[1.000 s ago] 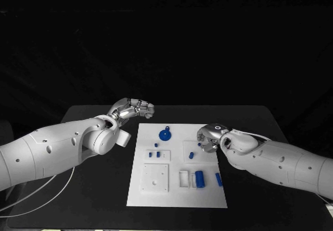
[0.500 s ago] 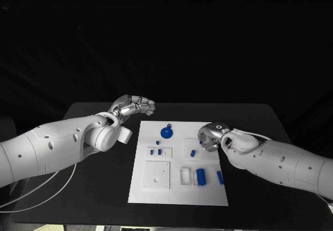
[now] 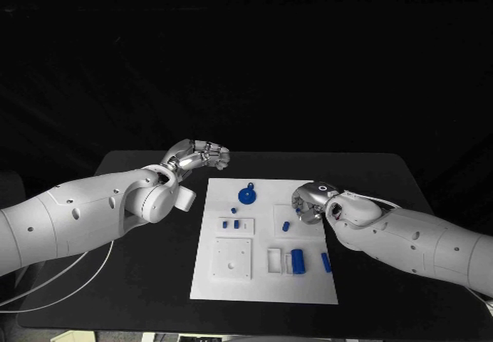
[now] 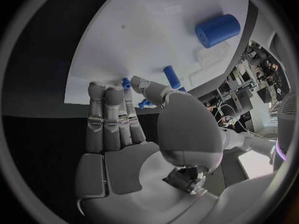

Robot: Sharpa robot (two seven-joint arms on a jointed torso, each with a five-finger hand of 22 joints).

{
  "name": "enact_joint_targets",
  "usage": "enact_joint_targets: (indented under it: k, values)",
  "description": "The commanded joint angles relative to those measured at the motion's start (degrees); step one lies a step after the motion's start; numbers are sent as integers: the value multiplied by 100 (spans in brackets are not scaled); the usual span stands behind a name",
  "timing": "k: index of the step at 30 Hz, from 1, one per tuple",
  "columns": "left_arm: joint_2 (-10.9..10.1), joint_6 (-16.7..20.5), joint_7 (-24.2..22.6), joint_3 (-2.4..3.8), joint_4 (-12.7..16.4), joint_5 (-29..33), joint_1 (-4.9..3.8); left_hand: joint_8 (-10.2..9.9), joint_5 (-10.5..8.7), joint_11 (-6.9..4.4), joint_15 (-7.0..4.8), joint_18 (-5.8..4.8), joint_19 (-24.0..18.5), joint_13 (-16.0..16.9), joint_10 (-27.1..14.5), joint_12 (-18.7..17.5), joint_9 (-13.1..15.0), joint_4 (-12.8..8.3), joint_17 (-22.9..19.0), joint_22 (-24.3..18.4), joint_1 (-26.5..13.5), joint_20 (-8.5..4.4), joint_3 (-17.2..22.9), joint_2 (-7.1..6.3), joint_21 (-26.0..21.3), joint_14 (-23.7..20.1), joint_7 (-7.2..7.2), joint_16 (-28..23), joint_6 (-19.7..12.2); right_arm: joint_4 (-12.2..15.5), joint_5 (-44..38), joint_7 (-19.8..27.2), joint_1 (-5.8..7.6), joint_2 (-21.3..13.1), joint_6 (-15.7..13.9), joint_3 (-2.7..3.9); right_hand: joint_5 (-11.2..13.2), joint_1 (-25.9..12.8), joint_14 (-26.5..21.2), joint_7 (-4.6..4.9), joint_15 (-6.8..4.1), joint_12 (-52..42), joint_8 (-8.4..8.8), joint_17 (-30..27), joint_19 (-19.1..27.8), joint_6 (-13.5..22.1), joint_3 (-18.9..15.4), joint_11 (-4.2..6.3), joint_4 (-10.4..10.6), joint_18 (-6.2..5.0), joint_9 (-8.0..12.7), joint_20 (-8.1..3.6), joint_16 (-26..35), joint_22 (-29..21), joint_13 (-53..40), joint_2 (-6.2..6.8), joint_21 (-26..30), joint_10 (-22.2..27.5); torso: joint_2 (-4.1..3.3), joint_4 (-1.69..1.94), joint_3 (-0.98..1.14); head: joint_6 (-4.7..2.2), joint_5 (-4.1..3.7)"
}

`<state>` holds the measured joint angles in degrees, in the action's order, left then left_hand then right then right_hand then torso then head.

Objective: Assemble the parts on the task board

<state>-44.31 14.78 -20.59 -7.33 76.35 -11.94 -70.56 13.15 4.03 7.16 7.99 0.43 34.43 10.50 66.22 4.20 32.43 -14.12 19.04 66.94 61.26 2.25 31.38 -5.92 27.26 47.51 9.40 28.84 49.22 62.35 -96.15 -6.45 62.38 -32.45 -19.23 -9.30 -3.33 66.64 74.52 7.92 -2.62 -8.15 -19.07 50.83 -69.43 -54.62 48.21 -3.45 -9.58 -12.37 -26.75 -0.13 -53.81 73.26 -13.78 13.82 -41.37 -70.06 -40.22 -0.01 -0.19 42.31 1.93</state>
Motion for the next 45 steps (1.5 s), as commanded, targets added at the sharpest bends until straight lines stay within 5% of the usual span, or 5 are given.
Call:
enact_joint_targets:
  k: [1, 25, 45]
  values:
    - [0, -3, -62, 6, 9, 42, -6, 39, 19, 8, 3, 104, 36, -8, 30, 13, -5, 1, 8, 6, 7, -5, -31, 50, -32, 47, 44, -24, 5, -9, -90, 0, -21, 31, 89, -7, 11, 5, 13, -7, -31, -28, -22, 27, -32, -47, 7, -7, -42, -263, -7, -25, -38, 21, -43, -71, -35, -162, 2, -2, 1, -6, -7]
    - [-1, -17, -36, 6, -1, 42, -6, 39, 13, 14, 5, 108, 41, -16, 26, 5, -10, -1, 13, 10, 12, -3, -35, 47, -40, 50, 46, -37, 0, -105, -291, -204, -31, 79, -77, -8, 6, 43, 108, -147, -159, -149, -148, 329, -250, -415, 154, 127, -396, -263, -42, -94, -272, 277, -418, -370, -299, -477, 0, 0, 6, 17, -13]
    - [13, -9, -51, 6, -46, 73, -6, 38, -60, 22, 10, 112, 48, -34, 26, -6, -21, 27, 26, 19, -37, 4, -79, 46, -63, 57, 53, -67, -14, -73, -23, -107, -29, -18, -452, 12, -12, -56, 121, -189, -196, -176, -179, 401, -283, -526, 210, 167, -442, -263, -78, -148, -343, 299, -590, -389, -441, -555, 0, 1, 3, 8, -26]
